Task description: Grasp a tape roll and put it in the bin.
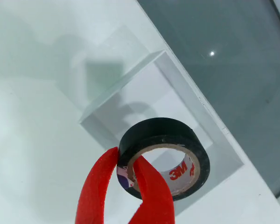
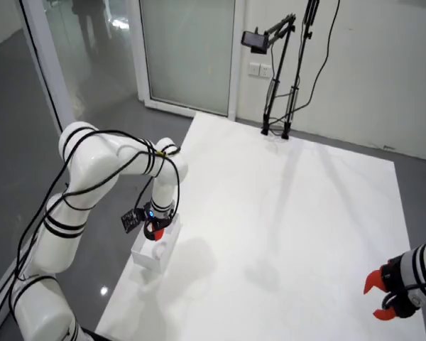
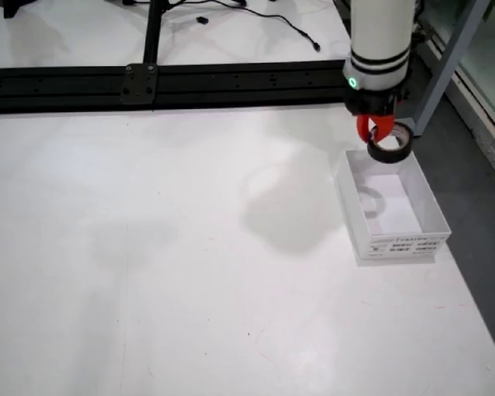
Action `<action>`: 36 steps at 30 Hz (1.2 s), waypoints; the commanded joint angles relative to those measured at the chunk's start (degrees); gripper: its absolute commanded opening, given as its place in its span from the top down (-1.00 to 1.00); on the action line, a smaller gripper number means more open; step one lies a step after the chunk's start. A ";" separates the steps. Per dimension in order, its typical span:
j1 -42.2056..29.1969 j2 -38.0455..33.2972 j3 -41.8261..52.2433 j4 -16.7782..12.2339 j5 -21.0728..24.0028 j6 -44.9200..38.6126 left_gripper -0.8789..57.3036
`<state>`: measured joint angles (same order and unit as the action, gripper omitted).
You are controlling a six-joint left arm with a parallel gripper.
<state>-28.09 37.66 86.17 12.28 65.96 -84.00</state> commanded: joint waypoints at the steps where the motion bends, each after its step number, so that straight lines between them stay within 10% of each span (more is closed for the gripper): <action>1: 2.87 5.05 0.93 5.12 -9.80 -4.06 1.00; 13: 3.22 5.05 0.84 7.32 -11.74 -4.15 0.98; 26: 1.20 5.32 0.84 6.79 -11.47 -4.24 0.42; 36: 0.58 4.96 0.67 5.47 -11.47 -4.24 0.99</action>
<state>-26.41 42.66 86.96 18.75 55.07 -87.99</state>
